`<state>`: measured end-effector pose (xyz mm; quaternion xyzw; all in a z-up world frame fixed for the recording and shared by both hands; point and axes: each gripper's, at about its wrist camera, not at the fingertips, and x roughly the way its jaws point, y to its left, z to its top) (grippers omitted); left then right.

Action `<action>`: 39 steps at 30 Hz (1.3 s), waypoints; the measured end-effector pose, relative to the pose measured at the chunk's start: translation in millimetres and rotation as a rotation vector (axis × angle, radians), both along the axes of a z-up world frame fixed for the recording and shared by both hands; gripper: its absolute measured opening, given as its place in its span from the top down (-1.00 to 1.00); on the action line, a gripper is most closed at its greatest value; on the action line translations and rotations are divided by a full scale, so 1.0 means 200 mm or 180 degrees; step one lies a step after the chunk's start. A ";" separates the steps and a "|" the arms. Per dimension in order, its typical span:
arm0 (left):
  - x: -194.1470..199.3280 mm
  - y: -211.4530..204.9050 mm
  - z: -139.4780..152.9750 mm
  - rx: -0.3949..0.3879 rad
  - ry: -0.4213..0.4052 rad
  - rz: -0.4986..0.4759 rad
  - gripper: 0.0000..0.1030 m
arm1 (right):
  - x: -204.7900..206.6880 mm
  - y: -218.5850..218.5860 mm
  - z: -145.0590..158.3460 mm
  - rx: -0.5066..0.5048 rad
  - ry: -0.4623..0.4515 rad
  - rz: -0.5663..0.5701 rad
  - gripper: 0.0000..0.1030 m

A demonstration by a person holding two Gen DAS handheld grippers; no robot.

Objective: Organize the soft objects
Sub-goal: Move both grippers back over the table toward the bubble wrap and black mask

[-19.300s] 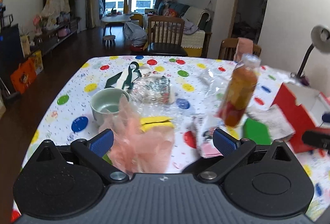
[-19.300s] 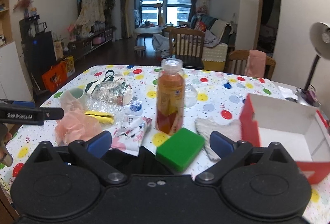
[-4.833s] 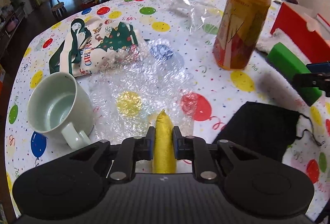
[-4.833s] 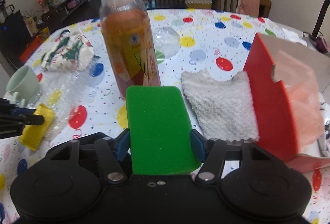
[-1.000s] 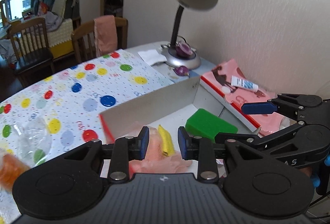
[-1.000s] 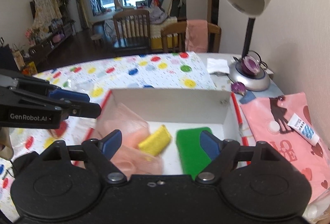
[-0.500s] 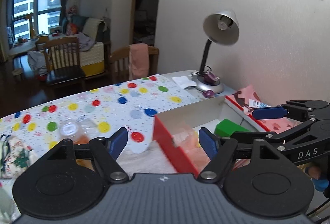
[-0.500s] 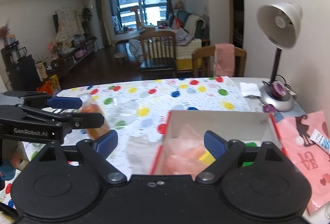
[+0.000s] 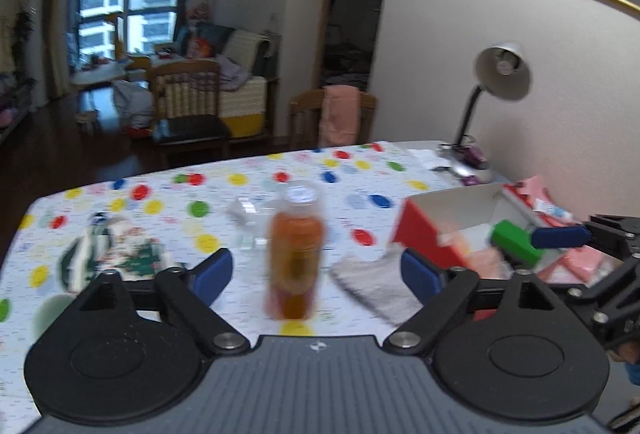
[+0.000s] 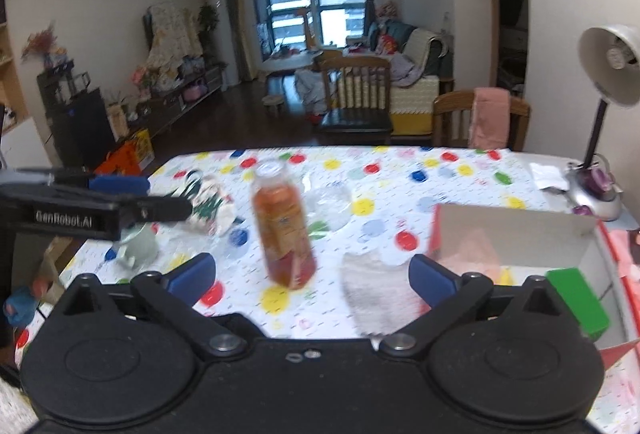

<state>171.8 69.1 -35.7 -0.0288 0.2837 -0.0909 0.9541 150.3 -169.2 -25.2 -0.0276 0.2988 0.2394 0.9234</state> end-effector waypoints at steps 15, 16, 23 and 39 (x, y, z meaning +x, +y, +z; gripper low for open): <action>-0.05 0.37 -0.26 0.0290 0.0054 0.0286 -1.00 | 0.00 0.39 -0.25 -0.0073 0.0304 0.0079 -1.00; -0.04 0.38 -0.29 0.0303 0.0079 0.0285 -1.00 | 0.01 0.41 -0.27 -0.0086 0.0325 0.0096 -1.00; 0.02 0.46 -0.50 0.0171 0.0310 0.0410 -1.00 | 0.05 0.54 -0.40 -0.0272 0.0520 0.0266 -1.00; 0.24 0.45 -0.83 0.0329 0.0918 0.0498 -1.00 | 0.17 0.76 -0.68 -0.0801 0.0878 0.0493 -0.99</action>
